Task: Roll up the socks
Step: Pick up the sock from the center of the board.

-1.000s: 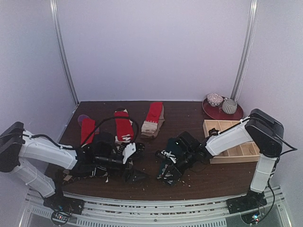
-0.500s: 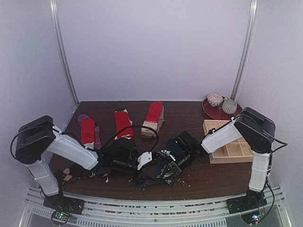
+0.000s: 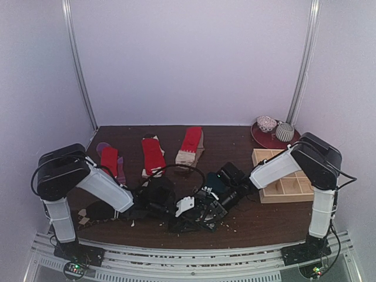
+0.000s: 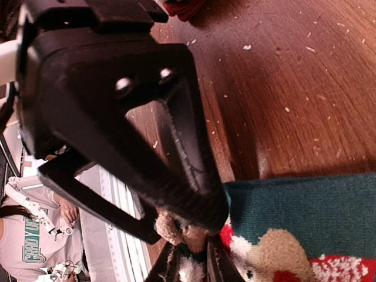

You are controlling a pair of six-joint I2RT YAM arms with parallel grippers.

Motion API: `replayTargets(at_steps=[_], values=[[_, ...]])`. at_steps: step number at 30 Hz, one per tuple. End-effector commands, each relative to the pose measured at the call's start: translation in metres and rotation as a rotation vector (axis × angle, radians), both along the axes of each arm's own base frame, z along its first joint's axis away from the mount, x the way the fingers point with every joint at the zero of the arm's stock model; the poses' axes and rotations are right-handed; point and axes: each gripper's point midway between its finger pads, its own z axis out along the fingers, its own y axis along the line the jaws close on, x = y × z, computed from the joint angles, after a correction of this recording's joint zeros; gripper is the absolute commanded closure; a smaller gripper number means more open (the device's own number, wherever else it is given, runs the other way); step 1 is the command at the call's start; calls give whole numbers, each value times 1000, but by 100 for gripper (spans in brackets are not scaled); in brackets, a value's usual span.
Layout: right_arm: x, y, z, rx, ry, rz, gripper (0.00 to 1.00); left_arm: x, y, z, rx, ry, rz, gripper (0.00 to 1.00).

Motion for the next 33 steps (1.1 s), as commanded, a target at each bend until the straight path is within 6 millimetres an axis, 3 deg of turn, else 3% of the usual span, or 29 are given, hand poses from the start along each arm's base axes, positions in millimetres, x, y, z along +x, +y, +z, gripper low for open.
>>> replayTargets(at_steps=[1, 4, 8, 9, 14, 18, 21, 24, 28, 33], values=[[-23, -43, -52, -269, 98, -29, 82, 1, -12, 9, -44, -7, -20, 54], [-21, -41, -52, -265, 96, -40, 82, 0, -16, 5, -37, 17, -32, 63], [-17, -38, -48, -248, 83, -50, 79, -9, -18, -6, -18, 82, -68, 97], [-16, -37, -46, -246, 79, -53, 78, -10, -17, -9, -13, 99, -67, 100], [1, -38, -28, -235, -26, -105, 73, -18, -5, -16, 1, 151, -40, 100], [31, -42, 17, -152, -230, -239, 64, -21, 7, -18, 21, 185, -6, 100], [36, -46, 62, 3, -446, -297, 58, -22, 13, -19, 35, 225, 18, 100], [28, -51, 78, 93, -723, -323, 47, -19, 14, -20, 58, 275, 43, 100], [18, -51, 79, 149, -964, -295, 44, -16, 19, -21, 75, 352, 71, 100], [-2, -35, 45, 68, -1133, -82, 42, -18, 25, -31, 110, 427, 86, 100]])
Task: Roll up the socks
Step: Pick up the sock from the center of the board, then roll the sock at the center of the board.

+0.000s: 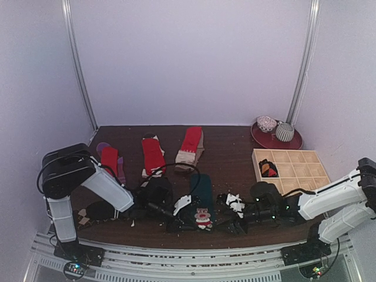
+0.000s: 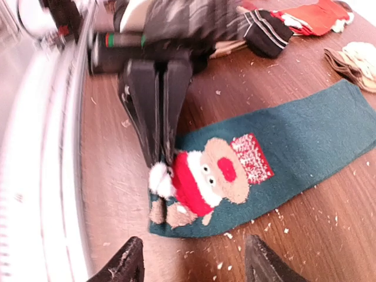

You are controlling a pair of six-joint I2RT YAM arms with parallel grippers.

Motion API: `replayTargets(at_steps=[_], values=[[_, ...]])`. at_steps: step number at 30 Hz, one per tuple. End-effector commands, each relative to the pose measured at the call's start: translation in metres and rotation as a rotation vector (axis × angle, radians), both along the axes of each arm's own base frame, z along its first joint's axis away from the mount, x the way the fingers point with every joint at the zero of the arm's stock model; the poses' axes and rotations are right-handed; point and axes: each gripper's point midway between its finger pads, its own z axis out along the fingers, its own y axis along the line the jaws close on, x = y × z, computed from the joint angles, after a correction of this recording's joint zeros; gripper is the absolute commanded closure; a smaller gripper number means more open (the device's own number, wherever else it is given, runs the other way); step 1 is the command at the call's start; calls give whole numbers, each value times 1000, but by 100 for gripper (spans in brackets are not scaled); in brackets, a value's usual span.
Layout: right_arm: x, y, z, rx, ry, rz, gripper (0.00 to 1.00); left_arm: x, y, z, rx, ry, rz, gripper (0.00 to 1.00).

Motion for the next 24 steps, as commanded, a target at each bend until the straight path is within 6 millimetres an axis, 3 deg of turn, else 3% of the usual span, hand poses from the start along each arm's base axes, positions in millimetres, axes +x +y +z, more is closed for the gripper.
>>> replayTargets(at_steps=[1, 6, 16, 22, 24], values=[[12, 17, -3, -64, -267, 36, 42, -8, 19, -28, 123, 138, 29, 100], [5, 29, 1, -18, -325, 96, 41, -12, 22, -35, 135, 175, 31, 100], [-20, 39, -30, -89, -253, 235, 41, -14, 24, -37, 149, 197, 19, 100], [-8, 37, -41, -127, -273, 176, 42, -19, 25, -36, 143, 218, -4, 100], [-6, 40, -42, -124, -274, 167, 50, -21, 25, -36, 140, 221, -11, 100]])
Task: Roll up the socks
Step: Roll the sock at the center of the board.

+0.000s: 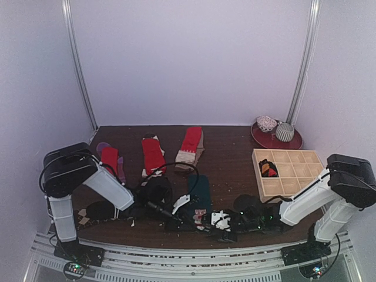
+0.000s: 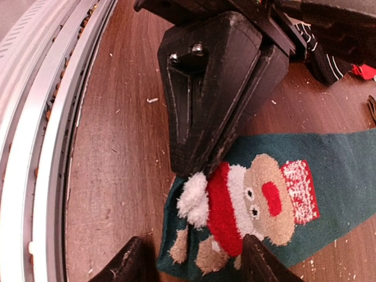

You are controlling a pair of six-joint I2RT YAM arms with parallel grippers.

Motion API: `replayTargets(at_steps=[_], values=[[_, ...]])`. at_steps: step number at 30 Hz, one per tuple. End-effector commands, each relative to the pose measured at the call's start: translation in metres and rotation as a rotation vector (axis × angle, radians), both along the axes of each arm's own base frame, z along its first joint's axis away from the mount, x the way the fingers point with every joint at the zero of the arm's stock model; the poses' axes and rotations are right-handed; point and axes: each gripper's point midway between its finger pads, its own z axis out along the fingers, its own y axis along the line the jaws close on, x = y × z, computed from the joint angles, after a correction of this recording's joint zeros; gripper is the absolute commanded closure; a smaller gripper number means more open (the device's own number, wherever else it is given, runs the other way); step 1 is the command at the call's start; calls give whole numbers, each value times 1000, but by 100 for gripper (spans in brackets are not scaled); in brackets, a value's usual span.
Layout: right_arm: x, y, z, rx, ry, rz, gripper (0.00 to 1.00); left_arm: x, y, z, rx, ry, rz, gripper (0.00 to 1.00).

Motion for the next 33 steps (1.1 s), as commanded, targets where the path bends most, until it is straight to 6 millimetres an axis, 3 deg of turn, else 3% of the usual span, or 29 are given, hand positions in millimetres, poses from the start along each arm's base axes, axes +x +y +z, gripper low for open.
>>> replayTargets(at_steps=[1, 4, 6, 9, 11, 13, 17, 20, 22, 25, 33], values=[[11, 6, -2, -9, -26, -41, 57, -14, 20, -34, 132, 101, -4, 100], [18, 6, -16, -77, 21, -89, 75, -16, 20, -31, 117, 104, -17, 100], [17, 6, -25, -124, 101, -105, 82, -16, 19, -27, 100, 89, -16, 100], [10, 6, -25, -116, 284, -139, 89, -7, 21, -14, 69, 3, 23, 77], [-1, 8, -19, -70, 440, -134, 90, 3, 21, 12, 8, -103, 59, 57], [-7, 8, -16, -44, 587, -156, 91, 13, 25, 37, -39, -211, 101, 44], [-22, 6, -17, -66, 855, -181, 91, 26, 30, 77, -106, -387, 149, 33], [-20, 7, -17, -65, 1017, -236, 91, 29, 24, 96, -159, -451, 131, 30], [-14, 5, -16, -37, 1136, -282, 91, 29, 17, 97, -175, -468, 113, 24], [-6, 1, -17, -16, 1238, -340, 91, 27, 7, 88, -192, -457, 73, 24], [4, -5, -30, -37, 1300, -405, 91, 11, -14, 66, -210, -402, -16, 31]])
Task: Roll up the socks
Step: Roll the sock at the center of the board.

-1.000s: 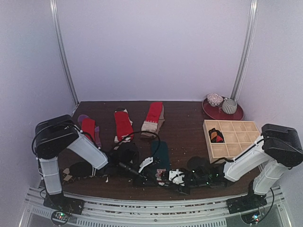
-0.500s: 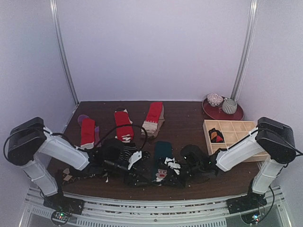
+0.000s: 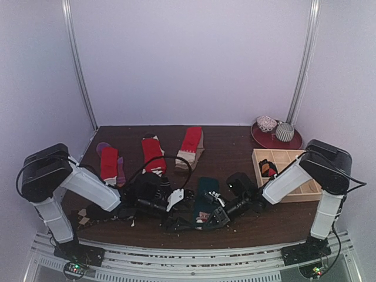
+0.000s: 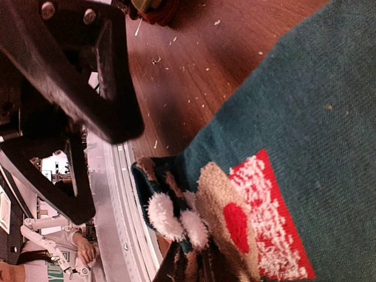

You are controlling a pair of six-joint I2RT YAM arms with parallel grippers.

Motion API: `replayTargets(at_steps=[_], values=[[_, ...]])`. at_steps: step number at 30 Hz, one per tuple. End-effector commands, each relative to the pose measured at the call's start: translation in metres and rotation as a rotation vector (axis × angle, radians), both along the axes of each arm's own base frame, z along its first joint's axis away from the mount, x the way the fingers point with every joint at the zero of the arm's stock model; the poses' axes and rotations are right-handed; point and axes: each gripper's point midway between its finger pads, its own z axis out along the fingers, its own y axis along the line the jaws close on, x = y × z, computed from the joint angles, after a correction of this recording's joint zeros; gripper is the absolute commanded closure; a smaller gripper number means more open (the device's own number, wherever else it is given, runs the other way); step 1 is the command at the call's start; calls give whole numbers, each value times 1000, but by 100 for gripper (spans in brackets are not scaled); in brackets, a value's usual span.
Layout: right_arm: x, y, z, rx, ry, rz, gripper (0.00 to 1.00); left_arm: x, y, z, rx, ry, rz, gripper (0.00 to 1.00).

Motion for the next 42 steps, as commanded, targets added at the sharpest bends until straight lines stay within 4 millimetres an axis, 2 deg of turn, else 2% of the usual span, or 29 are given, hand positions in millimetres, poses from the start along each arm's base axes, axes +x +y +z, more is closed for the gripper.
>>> replayTargets(at_steps=[1, 8, 12, 19, 21, 22, 24, 26, 32, 34, 36, 38, 42], values=[[-9, -17, -29, -129, 129, -34, 91, -5, -21, 14, -79, -41, -73, 32], [-7, -20, -36, -154, 133, -44, 91, -8, -25, -9, -33, 14, -94, 43], [-7, -21, -38, -159, 133, -51, 91, -6, -26, -27, 10, 53, -74, 53], [-6, -23, -41, -156, 130, -57, 91, -11, -22, -42, 40, 104, -79, 79], [-6, -23, -41, -155, 129, -60, 91, -13, -22, -45, 47, 114, -88, 90], [-5, -22, -40, -151, 123, -58, 91, -13, -22, -46, 50, 120, -88, 100], [-2, -21, -39, -151, 97, -58, 91, -14, -22, -46, 54, 139, -83, 100], [3, -18, -28, -122, 44, -54, 86, -13, -20, -53, 93, 184, -55, 100], [32, -21, 33, -28, -333, -101, 73, -24, 2, -91, 271, 405, 43, 100], [33, -24, 57, 0, -535, -97, 68, -33, 12, -105, 329, 492, 60, 100], [25, -26, 70, 6, -760, -59, 65, -42, 20, -116, 369, 568, 65, 100], [13, -25, 76, 27, -970, 18, 63, -49, 29, -126, 411, 626, 78, 100], [-1, -25, 61, -37, -1188, 133, 62, -55, 41, -137, 473, 690, 97, 100]])
